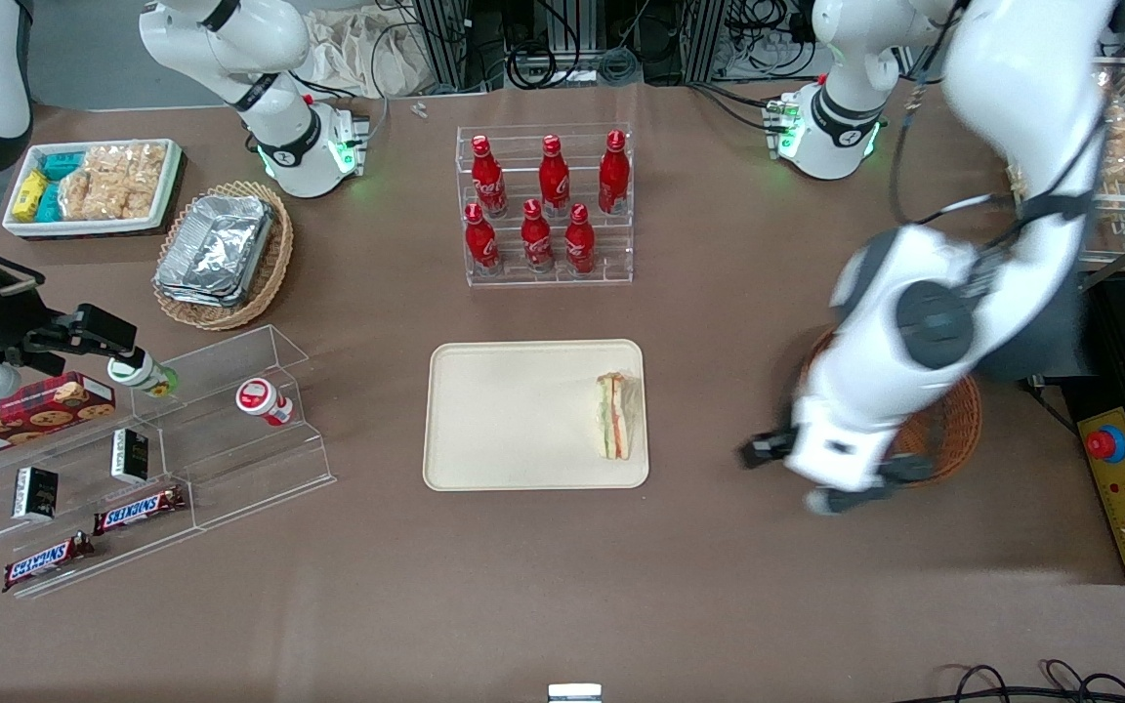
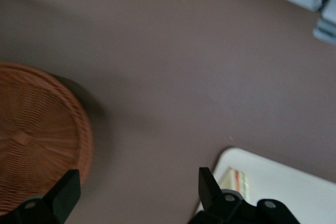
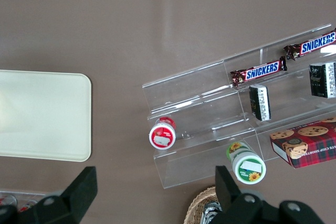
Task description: Place sandwich from basket to tray
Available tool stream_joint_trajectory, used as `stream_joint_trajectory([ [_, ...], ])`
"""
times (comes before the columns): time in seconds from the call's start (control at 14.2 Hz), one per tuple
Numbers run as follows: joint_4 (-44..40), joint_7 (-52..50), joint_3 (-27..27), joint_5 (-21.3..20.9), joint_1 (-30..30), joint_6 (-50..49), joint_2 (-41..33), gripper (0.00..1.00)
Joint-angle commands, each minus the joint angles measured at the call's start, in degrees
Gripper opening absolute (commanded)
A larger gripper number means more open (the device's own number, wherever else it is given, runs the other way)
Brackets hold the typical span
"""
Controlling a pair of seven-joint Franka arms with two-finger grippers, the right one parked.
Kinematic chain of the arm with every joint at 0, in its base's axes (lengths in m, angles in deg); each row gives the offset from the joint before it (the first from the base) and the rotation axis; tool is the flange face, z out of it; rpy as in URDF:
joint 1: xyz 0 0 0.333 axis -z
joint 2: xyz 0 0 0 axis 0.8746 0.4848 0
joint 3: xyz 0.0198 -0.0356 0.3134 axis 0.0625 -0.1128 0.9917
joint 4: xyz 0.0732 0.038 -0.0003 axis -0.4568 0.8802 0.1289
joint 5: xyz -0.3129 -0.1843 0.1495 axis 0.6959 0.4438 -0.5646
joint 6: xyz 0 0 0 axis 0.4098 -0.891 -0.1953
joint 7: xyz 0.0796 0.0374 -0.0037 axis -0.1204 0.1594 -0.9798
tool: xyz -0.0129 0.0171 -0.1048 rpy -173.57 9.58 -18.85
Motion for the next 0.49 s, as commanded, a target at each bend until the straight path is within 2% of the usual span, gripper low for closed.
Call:
stream_joint_trajectory([
  [0.0, 3.8, 10.3, 1.1, 4.1, -5.2, -1.1, -5.8, 1.0],
  [0.21, 8.2, 22.1, 12.7, 9.1, -1.6, -4.0, -11.2, 1.0],
  [0.42, 16.7, 29.8, 16.9, 10.4, -1.9, -2.7, -16.9, 1.0],
])
